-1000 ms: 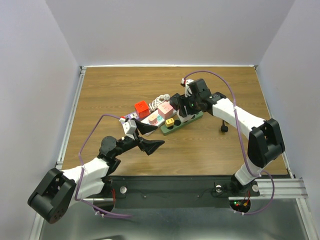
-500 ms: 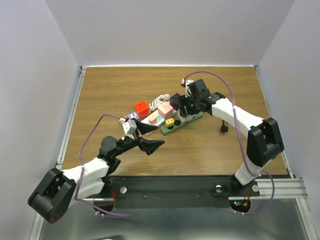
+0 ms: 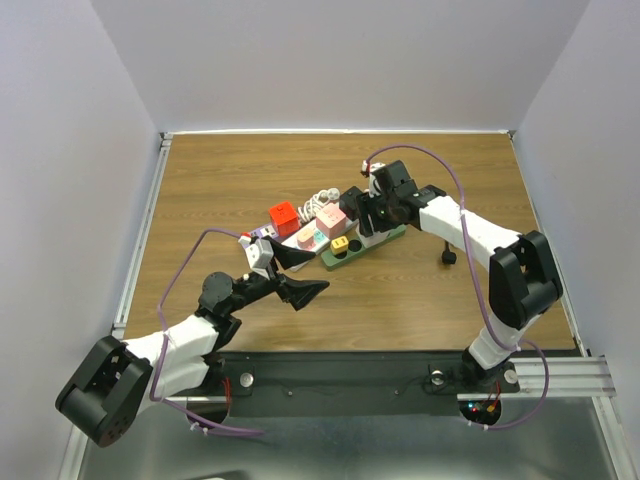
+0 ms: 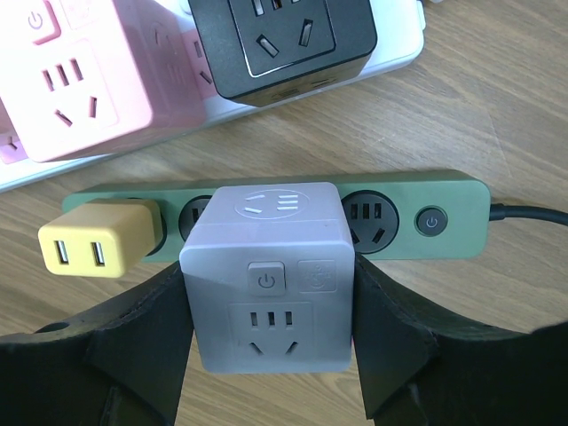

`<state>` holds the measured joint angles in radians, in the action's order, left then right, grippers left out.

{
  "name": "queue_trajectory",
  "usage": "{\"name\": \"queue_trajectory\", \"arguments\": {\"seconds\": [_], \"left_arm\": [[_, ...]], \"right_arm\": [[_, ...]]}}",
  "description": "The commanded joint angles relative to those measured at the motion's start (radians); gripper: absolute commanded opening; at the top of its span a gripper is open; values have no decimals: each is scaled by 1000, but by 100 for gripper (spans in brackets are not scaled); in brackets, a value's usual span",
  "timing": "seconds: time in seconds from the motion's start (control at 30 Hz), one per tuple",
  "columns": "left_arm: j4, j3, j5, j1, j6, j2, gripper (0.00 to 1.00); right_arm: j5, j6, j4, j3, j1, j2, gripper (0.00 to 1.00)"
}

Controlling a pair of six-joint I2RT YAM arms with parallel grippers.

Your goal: Insert the plug

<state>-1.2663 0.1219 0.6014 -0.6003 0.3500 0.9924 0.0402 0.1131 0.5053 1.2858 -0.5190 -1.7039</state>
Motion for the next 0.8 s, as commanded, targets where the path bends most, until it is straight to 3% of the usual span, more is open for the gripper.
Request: {"name": "queue_trajectory", "arguments": {"seconds": [0.0,0.77], "left_arm": [[-64,-1,9,7,-3,0,98],[-65,-2,8,7,-3,0,98]], "right_arm": [[-25,10,-45,9,-7,-2,0],[-105,33,-30,-9,-9,6,1]]}}
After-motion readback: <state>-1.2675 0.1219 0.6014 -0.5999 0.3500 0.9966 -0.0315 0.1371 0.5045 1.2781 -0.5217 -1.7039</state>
